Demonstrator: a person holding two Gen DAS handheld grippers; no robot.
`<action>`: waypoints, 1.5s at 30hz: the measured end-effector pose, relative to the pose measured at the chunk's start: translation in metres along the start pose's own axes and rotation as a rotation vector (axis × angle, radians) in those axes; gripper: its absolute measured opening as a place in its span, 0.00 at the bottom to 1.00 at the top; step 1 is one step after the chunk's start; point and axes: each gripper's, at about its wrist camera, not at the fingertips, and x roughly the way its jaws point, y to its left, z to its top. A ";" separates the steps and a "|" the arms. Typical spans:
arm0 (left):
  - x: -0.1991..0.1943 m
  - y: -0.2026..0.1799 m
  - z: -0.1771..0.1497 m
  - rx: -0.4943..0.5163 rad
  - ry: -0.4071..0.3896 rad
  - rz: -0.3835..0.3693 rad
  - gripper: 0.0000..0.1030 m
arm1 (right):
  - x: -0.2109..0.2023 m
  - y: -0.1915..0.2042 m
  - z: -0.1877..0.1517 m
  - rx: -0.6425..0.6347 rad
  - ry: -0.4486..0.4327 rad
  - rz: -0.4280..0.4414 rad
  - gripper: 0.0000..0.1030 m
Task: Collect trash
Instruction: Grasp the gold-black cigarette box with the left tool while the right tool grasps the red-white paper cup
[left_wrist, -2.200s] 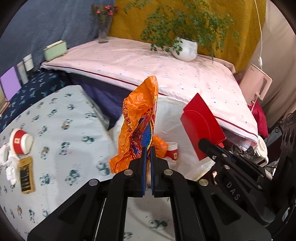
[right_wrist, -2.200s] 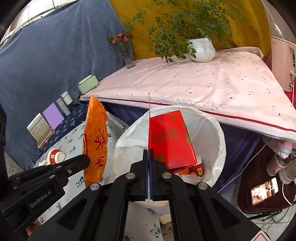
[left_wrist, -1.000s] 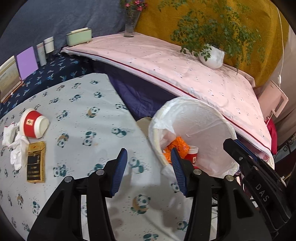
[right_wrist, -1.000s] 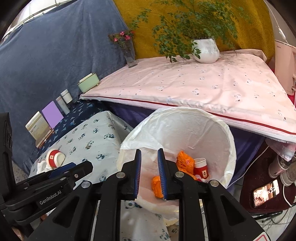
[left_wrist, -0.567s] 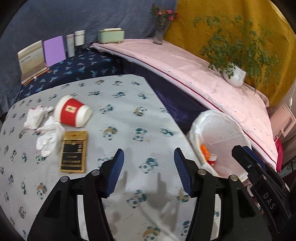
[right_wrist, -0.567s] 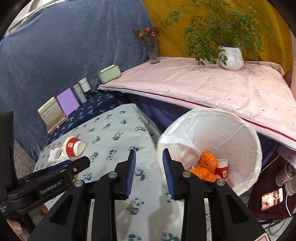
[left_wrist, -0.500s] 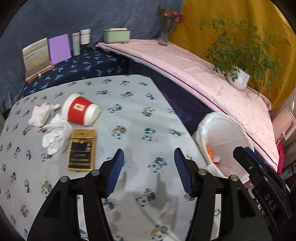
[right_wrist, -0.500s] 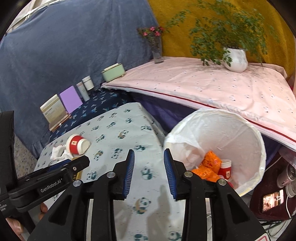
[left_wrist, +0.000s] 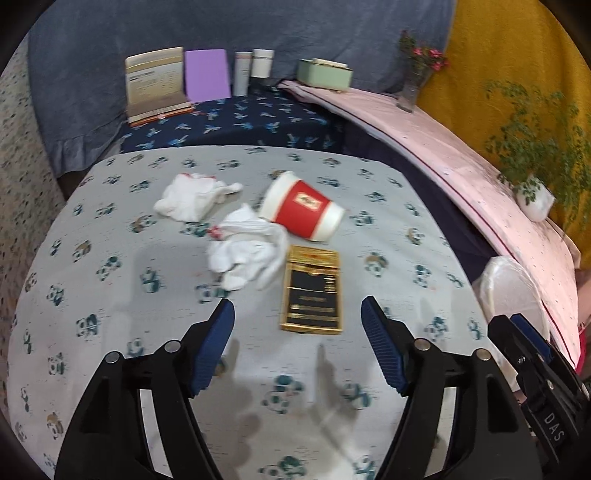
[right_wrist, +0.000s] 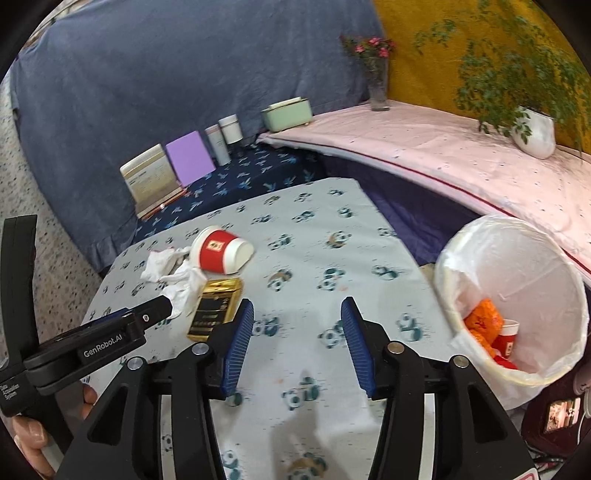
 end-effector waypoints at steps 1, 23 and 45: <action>0.001 0.006 0.000 -0.008 0.001 0.009 0.67 | 0.004 0.007 -0.001 -0.010 0.009 0.006 0.48; 0.085 -0.023 -0.001 0.058 0.132 -0.001 0.88 | 0.058 -0.001 0.013 -0.013 0.056 -0.033 0.49; 0.077 0.057 0.020 -0.088 0.107 0.069 0.52 | 0.150 0.065 0.047 -0.131 0.119 0.090 0.54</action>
